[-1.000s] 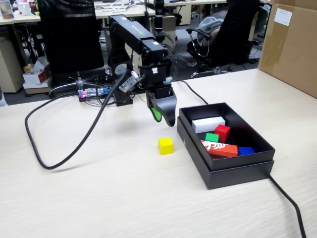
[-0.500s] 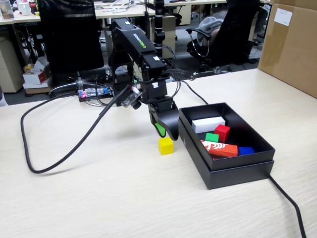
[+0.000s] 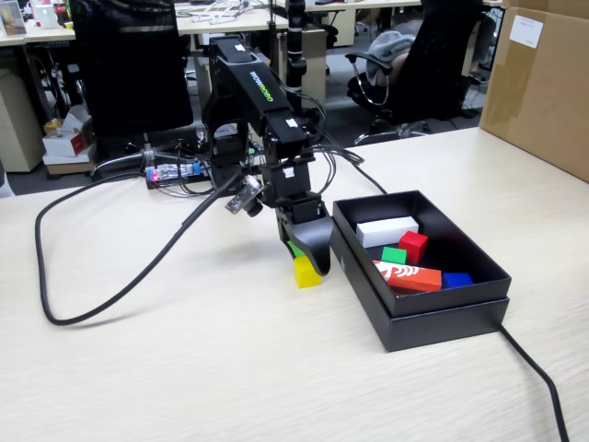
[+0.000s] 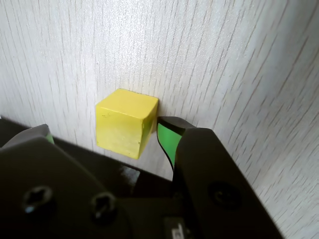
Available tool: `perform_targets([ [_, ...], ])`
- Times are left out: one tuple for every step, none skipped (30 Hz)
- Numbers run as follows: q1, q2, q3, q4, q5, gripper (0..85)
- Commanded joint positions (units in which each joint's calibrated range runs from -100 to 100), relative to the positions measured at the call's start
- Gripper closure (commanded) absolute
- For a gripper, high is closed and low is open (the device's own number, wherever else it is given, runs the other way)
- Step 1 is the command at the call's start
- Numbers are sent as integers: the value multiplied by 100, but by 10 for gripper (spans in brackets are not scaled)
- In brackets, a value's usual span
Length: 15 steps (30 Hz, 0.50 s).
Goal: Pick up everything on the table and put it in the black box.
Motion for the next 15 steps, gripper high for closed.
perform_targets([
  [-29,-61,92,202,-68,443],
  [-29,-61,74,202,-78,456],
  [-29,-38,74,202,-88,458],
  [-34,-15,74,202,-93,458],
  [-34,-3,74,202,-93,458],
  [-34,-3,65,202,-93,458],
  [-29,8,65,202,-93,458],
  [-34,8,65,202,-98,458],
  [-39,8,65,202,-103,459],
  [-44,8,65,202,-107,460],
  [-49,20,65,202,-117,466],
  [-59,20,65,219,-132,495],
  [-68,20,65,271,-142,516],
  [-78,20,65,306,-151,532],
  [-83,31,56,340,-156,537],
])
